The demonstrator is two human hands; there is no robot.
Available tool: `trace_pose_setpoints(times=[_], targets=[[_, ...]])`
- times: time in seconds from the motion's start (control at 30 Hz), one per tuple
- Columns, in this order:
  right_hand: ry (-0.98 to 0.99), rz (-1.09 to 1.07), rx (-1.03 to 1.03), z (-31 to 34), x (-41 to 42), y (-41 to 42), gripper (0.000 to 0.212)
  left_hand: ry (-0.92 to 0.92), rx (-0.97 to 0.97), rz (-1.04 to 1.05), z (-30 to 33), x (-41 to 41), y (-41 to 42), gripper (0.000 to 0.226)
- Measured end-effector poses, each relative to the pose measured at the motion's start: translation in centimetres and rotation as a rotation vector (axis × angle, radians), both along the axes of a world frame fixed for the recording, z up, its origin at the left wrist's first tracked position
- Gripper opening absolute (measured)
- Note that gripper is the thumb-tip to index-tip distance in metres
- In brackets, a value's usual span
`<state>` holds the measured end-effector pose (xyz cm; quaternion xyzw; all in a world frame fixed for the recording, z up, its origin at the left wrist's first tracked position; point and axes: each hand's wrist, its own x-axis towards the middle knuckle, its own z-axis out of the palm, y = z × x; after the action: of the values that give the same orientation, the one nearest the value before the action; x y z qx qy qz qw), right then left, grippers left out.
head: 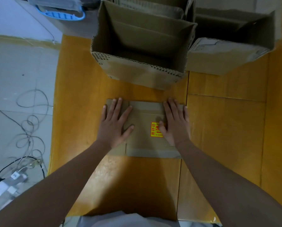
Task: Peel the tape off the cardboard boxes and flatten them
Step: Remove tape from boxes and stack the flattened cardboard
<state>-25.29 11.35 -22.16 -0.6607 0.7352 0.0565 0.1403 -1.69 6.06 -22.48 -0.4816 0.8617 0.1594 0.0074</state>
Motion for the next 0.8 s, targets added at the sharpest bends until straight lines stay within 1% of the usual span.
trace_pose_setpoints(times=[0.1, 0.27, 0.37, 0.47, 0.57, 0.63, 0.7, 0.8], targets=[[0.016, 0.012, 0.006, -0.2, 0.0, 0.0, 0.071, -0.088, 0.008, -0.006, -0.3, 0.0, 0.0, 0.073], [0.037, 0.004, -0.040, -0.8, 0.2, 0.2, 0.070, -0.098, -0.021, -0.018, -0.9, 0.2, 0.0, 0.074], [0.091, -0.012, -0.027, -0.7, 0.3, 0.2, 0.069, -0.246, -0.016, -0.023, -0.7, -0.2, -0.1, 0.077], [0.148, -0.104, 0.032, 0.0, 0.9, 0.6, 0.065, -0.312, 0.022, -0.029, -0.2, -0.3, -0.4, 0.076], [0.111, -0.258, 0.086, 1.1, 1.9, 1.6, 0.065, -0.284, 0.066, -0.042, 1.5, 0.2, -0.1, 0.077], [0.048, -0.290, 0.049, 2.0, 2.3, 3.0, 0.065, -0.204, 0.064, 0.014, 2.6, 1.4, 1.0, 0.076], [-0.014, -0.316, 0.015, 3.0, 2.4, 4.4, 0.064, -0.131, 0.109, 0.086, 3.5, 2.4, 2.8, 0.076], [-0.125, -0.381, 0.019, 4.1, 2.4, 5.7, 0.066, -0.083, 0.194, 0.212, 4.2, 3.2, 5.0, 0.075]])
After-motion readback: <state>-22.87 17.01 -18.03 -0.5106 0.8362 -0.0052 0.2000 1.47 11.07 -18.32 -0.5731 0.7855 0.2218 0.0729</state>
